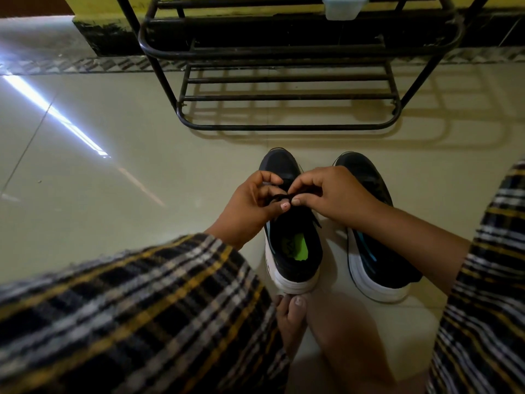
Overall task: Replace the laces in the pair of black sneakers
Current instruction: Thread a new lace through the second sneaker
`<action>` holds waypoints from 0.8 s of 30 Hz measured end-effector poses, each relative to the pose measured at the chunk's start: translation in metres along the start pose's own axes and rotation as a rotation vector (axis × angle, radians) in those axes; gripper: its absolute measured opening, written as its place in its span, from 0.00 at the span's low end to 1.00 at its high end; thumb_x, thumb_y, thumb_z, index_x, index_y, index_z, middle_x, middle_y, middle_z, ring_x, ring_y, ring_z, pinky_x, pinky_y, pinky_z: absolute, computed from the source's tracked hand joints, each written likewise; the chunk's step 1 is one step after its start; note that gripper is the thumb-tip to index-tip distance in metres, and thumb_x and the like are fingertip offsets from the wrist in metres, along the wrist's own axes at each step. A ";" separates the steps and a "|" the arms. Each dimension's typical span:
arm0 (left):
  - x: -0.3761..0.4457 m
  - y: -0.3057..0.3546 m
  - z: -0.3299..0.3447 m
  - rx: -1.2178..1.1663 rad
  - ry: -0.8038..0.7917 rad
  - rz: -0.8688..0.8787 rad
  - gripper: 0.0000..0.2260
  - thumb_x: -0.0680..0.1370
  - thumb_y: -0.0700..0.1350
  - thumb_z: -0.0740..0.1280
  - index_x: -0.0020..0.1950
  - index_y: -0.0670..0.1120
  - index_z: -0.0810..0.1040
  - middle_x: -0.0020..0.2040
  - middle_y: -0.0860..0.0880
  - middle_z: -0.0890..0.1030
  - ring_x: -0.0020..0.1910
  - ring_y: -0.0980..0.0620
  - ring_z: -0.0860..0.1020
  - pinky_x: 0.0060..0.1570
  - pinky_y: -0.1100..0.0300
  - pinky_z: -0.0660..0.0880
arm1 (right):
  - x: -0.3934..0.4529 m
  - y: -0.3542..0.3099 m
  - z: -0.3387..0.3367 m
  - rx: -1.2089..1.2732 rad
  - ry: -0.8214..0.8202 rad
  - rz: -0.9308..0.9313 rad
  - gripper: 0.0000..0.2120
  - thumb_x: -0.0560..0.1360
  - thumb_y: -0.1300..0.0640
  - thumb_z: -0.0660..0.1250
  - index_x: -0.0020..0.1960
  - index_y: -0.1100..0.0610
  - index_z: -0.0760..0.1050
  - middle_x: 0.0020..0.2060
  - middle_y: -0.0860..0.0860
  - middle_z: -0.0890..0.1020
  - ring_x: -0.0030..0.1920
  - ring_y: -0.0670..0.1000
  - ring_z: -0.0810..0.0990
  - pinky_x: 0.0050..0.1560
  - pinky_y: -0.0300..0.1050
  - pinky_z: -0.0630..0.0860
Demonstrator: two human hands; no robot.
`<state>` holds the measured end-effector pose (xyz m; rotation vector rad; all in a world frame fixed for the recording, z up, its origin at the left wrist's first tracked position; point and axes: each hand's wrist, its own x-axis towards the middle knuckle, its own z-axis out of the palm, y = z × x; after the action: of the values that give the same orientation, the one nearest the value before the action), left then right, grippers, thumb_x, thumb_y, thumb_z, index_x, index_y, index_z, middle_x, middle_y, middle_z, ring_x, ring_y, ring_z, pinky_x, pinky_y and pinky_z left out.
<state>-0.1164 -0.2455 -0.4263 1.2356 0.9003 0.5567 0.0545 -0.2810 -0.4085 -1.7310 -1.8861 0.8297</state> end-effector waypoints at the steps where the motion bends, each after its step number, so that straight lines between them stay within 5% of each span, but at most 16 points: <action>1: -0.001 0.001 0.000 0.043 0.004 0.010 0.15 0.73 0.28 0.67 0.55 0.39 0.70 0.39 0.44 0.79 0.39 0.55 0.80 0.44 0.65 0.78 | 0.000 0.001 0.000 -0.020 -0.012 -0.006 0.04 0.72 0.58 0.71 0.47 0.54 0.82 0.36 0.42 0.77 0.39 0.38 0.75 0.42 0.33 0.71; 9: -0.004 -0.003 0.015 0.619 0.192 0.306 0.13 0.73 0.34 0.68 0.55 0.45 0.74 0.44 0.56 0.78 0.46 0.61 0.77 0.48 0.70 0.74 | -0.006 0.004 0.015 0.064 0.054 0.019 0.05 0.72 0.60 0.70 0.38 0.56 0.76 0.30 0.46 0.75 0.31 0.42 0.73 0.32 0.31 0.67; 13: -0.002 -0.006 0.018 0.683 0.241 0.365 0.14 0.72 0.33 0.66 0.55 0.46 0.77 0.46 0.56 0.77 0.45 0.63 0.76 0.48 0.72 0.72 | -0.010 0.006 0.016 0.094 0.061 0.021 0.06 0.72 0.60 0.69 0.36 0.56 0.75 0.29 0.45 0.75 0.32 0.43 0.74 0.32 0.30 0.68; 18: 0.000 -0.011 0.019 0.810 0.212 0.439 0.11 0.73 0.38 0.62 0.54 0.44 0.79 0.48 0.48 0.81 0.47 0.54 0.76 0.48 0.58 0.74 | -0.010 0.003 0.014 0.075 0.086 -0.006 0.06 0.71 0.60 0.70 0.36 0.57 0.76 0.28 0.45 0.75 0.31 0.43 0.74 0.33 0.30 0.69; 24: -0.001 -0.007 0.018 0.756 0.158 0.306 0.15 0.75 0.36 0.60 0.59 0.46 0.77 0.49 0.51 0.81 0.45 0.59 0.76 0.48 0.65 0.74 | -0.013 -0.003 0.017 0.047 0.108 -0.009 0.06 0.72 0.59 0.70 0.37 0.55 0.76 0.30 0.48 0.78 0.32 0.44 0.76 0.33 0.31 0.70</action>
<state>-0.1022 -0.2581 -0.4317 2.0595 1.1090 0.5787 0.0427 -0.2958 -0.4179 -1.7027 -1.7886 0.7557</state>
